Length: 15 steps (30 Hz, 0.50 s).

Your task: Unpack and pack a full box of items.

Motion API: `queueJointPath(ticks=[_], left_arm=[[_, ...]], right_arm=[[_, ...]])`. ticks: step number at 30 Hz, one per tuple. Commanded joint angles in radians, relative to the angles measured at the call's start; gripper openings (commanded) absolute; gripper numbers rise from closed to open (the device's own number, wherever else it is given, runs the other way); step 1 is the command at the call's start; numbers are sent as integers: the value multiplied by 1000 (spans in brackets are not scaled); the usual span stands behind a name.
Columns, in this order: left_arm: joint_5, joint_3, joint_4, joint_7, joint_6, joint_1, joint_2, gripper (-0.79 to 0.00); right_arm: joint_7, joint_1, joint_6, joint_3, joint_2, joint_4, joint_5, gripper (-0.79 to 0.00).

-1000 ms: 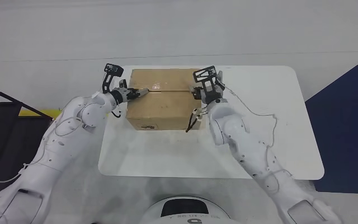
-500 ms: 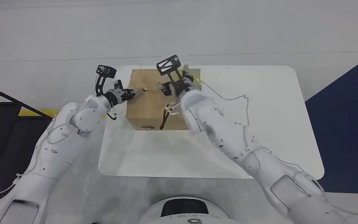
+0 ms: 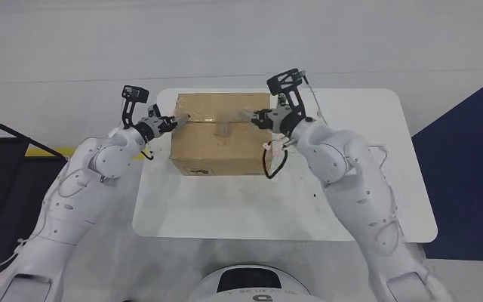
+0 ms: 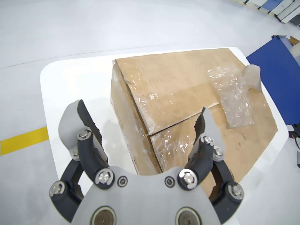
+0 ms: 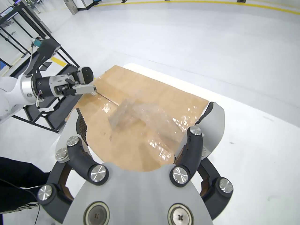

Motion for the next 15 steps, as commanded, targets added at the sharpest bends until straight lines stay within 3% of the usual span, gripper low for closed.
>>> queueJointPath(ticks=[1, 7, 9, 15], left_arm=[[-1, -13, -9, -5, 4, 4, 1, 0], [41, -25, -56, -52, 18, 8, 1, 0], [52, -25, -69, -68, 20, 6, 0, 0], [70, -26, -91, -104, 24, -7, -4, 0]], right_arm=[[1, -7, -10, 13, 1, 0, 85, 0], [-8, -10, -16, 12, 0, -2, 108, 0], [-83, -35, -88, 42, -4, 40, 275, 0], [-139, -10, -134, 93, -8, 246, 513, 0]])
